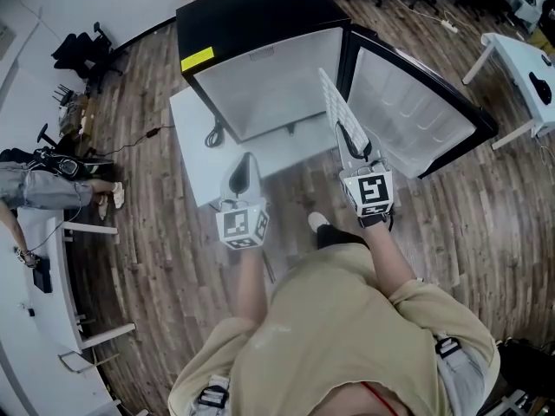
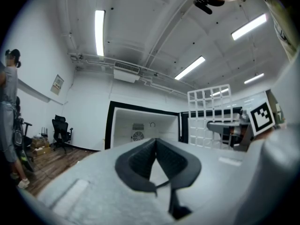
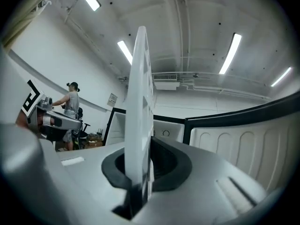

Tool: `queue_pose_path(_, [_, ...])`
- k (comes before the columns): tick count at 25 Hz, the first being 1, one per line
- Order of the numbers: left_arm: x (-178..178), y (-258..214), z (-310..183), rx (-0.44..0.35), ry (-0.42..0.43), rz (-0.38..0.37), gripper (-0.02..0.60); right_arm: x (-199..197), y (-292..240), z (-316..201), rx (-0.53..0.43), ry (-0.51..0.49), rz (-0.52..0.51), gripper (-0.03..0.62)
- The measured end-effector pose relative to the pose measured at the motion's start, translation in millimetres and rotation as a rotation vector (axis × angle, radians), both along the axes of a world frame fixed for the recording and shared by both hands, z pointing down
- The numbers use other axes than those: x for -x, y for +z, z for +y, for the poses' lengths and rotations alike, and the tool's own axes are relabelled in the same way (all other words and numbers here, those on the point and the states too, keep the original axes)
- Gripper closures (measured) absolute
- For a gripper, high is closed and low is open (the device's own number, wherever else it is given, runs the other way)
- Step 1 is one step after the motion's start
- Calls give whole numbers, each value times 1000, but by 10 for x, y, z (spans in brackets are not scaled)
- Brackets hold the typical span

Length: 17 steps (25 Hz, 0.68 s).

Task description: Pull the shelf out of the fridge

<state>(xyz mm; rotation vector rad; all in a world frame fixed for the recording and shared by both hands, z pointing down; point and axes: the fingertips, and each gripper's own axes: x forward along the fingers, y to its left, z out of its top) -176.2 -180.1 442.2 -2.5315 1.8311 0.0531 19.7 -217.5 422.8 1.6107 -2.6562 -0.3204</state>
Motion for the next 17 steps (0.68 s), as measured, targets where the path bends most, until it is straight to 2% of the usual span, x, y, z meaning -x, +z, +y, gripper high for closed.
queue_pose_path(8, [-45,-25,-113,-10,6,-4,580,47,35,-48,29,-20,-77,572])
queue_pose_path(17, [-122,192,-274,55,36,50,580,17,173,-255,110,-25,-171,572])
